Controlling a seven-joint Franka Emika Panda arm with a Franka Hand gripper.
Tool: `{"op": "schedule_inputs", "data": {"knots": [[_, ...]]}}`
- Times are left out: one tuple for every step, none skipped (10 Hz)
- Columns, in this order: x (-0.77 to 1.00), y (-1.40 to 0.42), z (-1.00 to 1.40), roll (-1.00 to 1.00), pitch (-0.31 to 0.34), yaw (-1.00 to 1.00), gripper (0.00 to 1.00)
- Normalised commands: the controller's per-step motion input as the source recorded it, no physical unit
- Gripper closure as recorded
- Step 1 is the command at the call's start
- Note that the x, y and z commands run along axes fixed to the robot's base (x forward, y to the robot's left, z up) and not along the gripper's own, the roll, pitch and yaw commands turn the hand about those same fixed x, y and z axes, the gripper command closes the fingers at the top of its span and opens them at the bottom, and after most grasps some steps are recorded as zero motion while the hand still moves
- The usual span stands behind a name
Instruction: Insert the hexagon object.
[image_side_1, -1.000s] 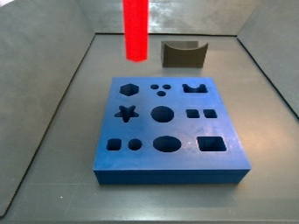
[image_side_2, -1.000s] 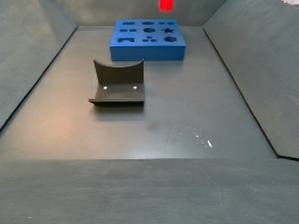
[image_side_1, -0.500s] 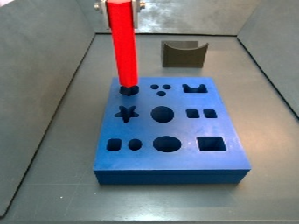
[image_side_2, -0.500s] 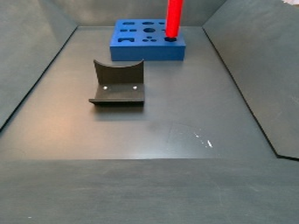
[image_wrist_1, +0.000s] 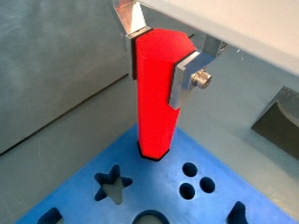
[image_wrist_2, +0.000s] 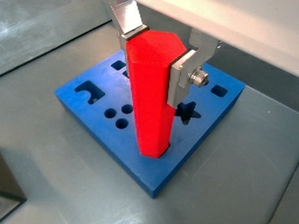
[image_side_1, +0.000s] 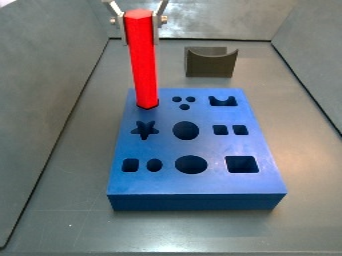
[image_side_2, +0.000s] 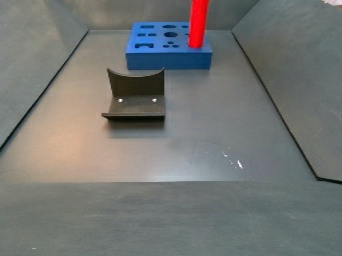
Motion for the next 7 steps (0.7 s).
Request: {"op": "schedule_inputs", "data": {"knots": [[0.17, -0.13, -0.25, 0.06, 0.0, 0.01, 1.0], [0.16, -0.11, -0.35, 0.05, 0.0, 0.04, 1.0], [0.1, 0.0, -0.82, 0.09, -0.083, 0.04, 1.0], [0.0, 0.0, -1.0, 0.14, -0.067, 0.01, 1.0], [0.0, 0.0, -1.0, 0.17, -0.044, 0.0, 1.0], [0.0, 0.0, -0.97, 0.2, -0.033, 0.0, 1.0], [0.0, 0.0, -0.87, 0.25, -0.034, 0.05, 1.0]]}}
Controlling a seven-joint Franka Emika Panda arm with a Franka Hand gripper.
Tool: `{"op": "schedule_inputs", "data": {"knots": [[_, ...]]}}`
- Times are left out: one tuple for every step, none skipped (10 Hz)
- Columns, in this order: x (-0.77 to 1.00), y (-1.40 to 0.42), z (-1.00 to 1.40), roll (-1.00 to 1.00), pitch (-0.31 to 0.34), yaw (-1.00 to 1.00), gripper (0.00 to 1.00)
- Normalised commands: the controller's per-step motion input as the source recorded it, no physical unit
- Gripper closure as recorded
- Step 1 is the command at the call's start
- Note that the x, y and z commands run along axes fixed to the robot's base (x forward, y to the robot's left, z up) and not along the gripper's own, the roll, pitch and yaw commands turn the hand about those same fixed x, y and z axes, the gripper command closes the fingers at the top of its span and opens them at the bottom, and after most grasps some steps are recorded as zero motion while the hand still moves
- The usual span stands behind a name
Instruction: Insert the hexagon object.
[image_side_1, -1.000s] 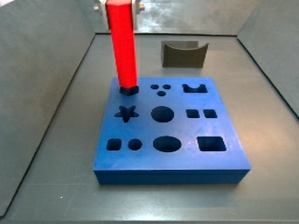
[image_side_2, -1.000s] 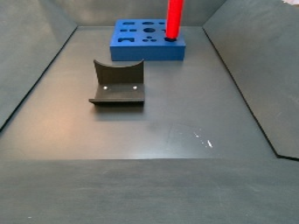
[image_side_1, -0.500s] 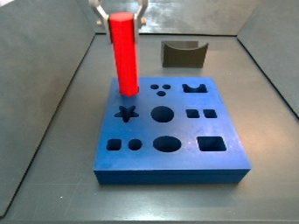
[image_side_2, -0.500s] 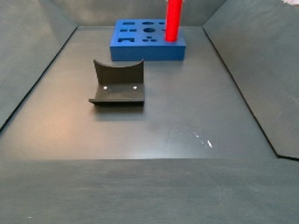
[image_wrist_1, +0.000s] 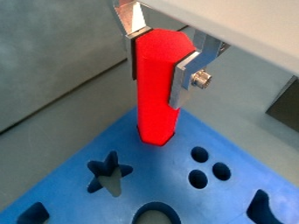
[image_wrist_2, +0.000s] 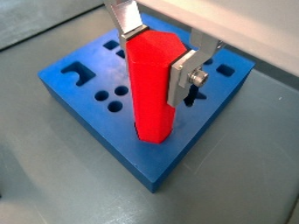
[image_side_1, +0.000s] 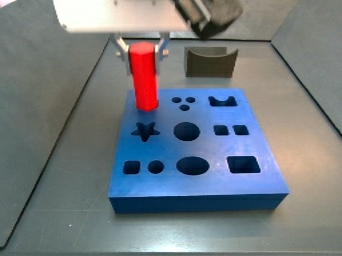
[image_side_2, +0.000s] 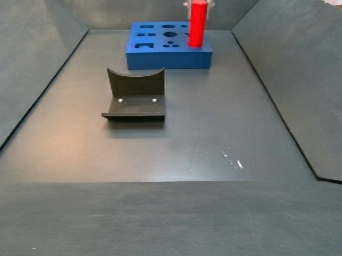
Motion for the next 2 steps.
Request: {"op": "schedule_inputs", "data": {"knots": [[-0.13, 0.0, -0.35, 0.0, -0.27, 0.0, 1.0], [0.0, 0.03, 0.0, -0.01, 0.0, 0.0, 1.0]]}}
